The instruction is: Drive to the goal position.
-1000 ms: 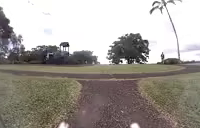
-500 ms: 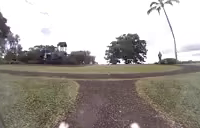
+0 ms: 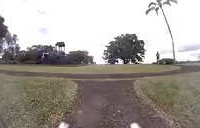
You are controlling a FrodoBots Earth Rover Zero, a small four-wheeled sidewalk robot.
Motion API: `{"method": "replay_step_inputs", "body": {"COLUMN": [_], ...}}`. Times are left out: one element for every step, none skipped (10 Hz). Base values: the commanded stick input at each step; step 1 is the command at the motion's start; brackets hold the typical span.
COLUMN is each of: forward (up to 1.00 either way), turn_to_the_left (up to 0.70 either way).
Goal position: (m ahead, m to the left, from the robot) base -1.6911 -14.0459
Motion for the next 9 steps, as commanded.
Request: {"method": "replay_step_inputs", "body": {"forward": [0.00, 0.00, 0.00, 0.00, 0.00, 0.00, 0.00, 0.00, 0.00], "turn_to_the_left": [-0.45, -0.45, -0.45, -0.45, -0.45, -0.45, -0.45, -0.45, -0.45]}}
